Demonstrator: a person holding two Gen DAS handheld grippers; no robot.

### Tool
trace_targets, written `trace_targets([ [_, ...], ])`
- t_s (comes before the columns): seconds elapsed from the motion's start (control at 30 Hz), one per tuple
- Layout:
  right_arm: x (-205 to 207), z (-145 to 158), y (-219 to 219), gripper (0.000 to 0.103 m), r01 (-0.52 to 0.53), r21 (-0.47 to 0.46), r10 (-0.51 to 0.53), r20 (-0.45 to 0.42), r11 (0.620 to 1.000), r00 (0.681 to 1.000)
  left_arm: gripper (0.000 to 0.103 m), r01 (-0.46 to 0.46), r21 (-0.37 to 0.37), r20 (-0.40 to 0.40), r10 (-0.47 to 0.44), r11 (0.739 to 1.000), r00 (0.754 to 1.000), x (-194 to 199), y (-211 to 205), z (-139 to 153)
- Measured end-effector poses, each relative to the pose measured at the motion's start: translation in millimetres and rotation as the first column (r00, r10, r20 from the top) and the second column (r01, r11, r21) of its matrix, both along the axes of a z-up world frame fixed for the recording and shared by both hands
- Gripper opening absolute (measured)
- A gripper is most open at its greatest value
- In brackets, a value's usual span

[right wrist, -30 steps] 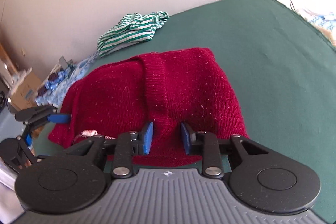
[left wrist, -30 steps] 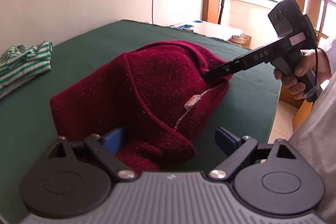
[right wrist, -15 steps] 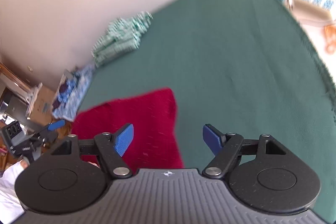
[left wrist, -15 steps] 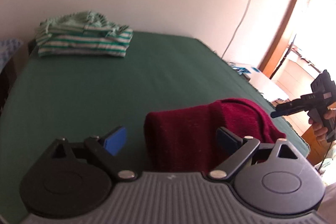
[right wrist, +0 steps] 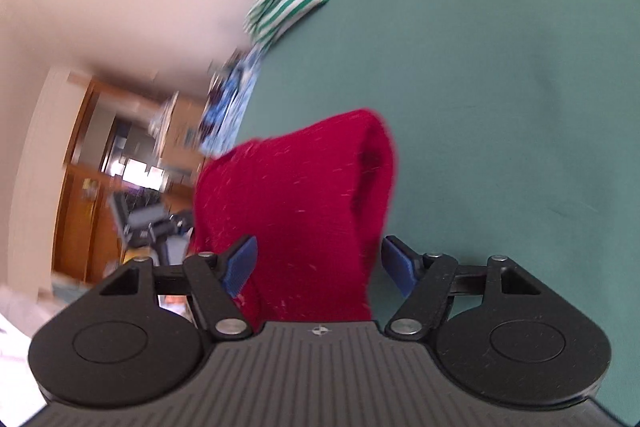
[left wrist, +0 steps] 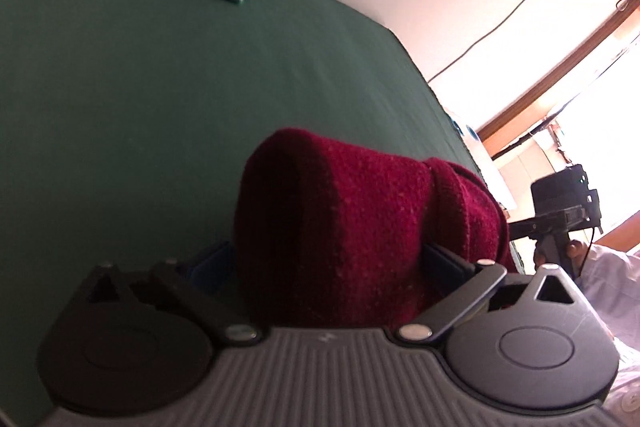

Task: Fold clothes
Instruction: 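Grasp the folded red sweater bundle with both grippers from its sides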

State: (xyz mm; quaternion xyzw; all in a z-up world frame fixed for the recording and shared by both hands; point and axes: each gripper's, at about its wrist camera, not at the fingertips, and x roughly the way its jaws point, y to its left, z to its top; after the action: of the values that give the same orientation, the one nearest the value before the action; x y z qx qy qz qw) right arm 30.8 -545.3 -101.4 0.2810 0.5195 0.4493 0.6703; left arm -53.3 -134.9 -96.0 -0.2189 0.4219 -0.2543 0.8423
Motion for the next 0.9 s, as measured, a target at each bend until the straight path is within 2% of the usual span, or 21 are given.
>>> trace_targets([
  [0.13,9,-4,15,0.070,-0.059,0.061,0.060,-0.017,0.996,0.998,0.102,0.012,-0.003,0.031,-0.012,1.000,0.999,-1,-4,-2],
  [0.27,10,-1,18,0.072,-0.081,0.059,0.081,-0.006,0.995,0.997,0.099,0.015,-0.025,0.032,-0.014,1.000,0.999,2,-7,-6],
  [0.3,8,0,15,0.072,-0.074,0.058,0.075,-0.001,0.996,0.997,0.094,0.018,-0.028,0.035,-0.017,0.999,0.999,1,-10,-7],
  [0.43,-1,0,9,0.073,-0.046,0.057,0.045,0.019,0.997,0.999,0.088,0.013,-0.044,0.032,-0.011,0.999,0.999,-6,-14,-7],
  [0.6,-5,-1,7,0.072,-0.041,0.053,0.039,0.027,0.998,0.999,0.088,0.011,-0.063,0.005,-0.010,0.998,1.000,-11,-8,-8],
  [0.7,-7,-1,6,0.072,-0.037,0.050,0.035,0.032,0.998,0.999,0.090,0.038,-0.036,0.020,-0.037,0.999,0.999,-14,-9,-8],
  [0.77,-8,-2,6,0.072,-0.035,0.048,0.033,0.035,0.998,0.999,0.090,0.036,-0.048,0.031,-0.035,0.998,0.999,-11,-12,-9],
  [0.9,-9,-3,14,0.071,-0.006,0.049,0.005,0.035,0.999,0.999,0.084,0.006,-0.065,0.033,-0.004,0.998,0.999,-8,-17,-10],
])
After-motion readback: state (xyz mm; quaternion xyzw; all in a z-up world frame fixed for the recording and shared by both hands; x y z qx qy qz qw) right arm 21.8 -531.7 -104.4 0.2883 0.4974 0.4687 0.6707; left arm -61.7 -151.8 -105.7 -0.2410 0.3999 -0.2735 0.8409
